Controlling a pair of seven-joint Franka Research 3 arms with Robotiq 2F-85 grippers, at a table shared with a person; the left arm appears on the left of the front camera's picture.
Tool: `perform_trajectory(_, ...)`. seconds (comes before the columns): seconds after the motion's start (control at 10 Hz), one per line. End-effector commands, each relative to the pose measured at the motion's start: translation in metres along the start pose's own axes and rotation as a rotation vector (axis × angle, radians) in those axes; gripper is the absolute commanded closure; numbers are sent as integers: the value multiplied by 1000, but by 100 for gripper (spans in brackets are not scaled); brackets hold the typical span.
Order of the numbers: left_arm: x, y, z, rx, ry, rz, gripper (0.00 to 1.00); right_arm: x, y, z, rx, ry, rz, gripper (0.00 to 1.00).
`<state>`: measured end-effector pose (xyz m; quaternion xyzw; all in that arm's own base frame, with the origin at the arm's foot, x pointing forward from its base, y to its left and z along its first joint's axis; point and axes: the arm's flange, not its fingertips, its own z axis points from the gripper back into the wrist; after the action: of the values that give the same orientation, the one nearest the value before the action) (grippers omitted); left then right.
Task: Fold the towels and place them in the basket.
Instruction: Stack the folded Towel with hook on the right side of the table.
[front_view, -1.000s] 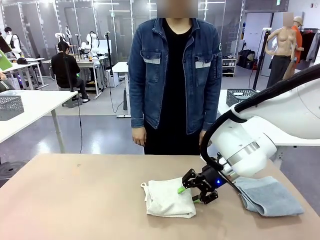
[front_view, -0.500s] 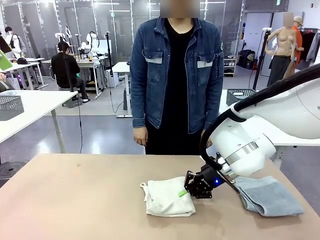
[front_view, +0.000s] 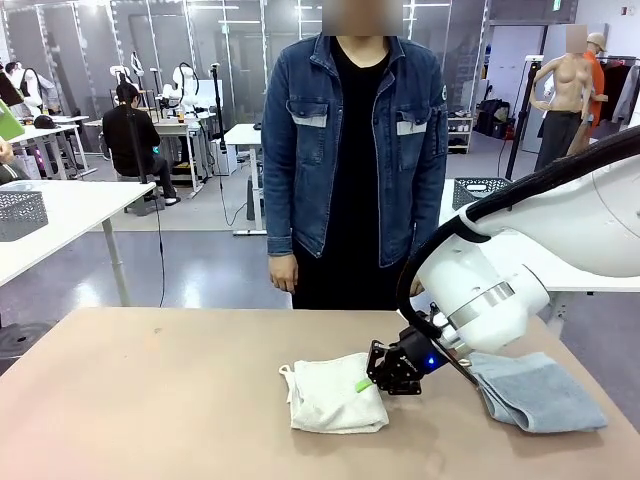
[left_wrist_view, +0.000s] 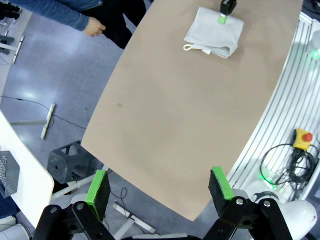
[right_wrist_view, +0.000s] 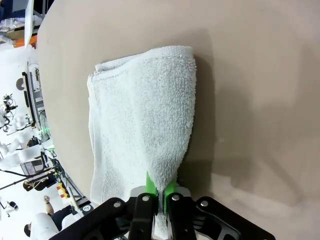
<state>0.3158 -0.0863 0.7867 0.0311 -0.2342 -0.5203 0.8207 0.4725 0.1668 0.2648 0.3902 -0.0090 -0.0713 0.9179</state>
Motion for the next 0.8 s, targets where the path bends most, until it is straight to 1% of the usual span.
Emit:
perform_trajectory(0.0,-2,-1,0,14,5,1,0,1,-2,0,0,-2,-5,100)
perform_trajectory(0.3,-2,-1,0,14,5,1,0,1,-2,0,0,-2,-5,100)
perform_trajectory(0.4,-2,-1,0,14,5,1,0,0,-1,0,0,-1,-2,93)
perform_trajectory(0.5,-2,-1,0,14,5,1,0,-11,16,35,27,-3,93,94)
perform_trajectory(0.6,-2,-1,0,14,5,1,0,-14,21,64,25,77,250,94)
perform_trajectory(0.7,-2,-1,0,14,5,1,0,-10,21,85,37,96,302,94)
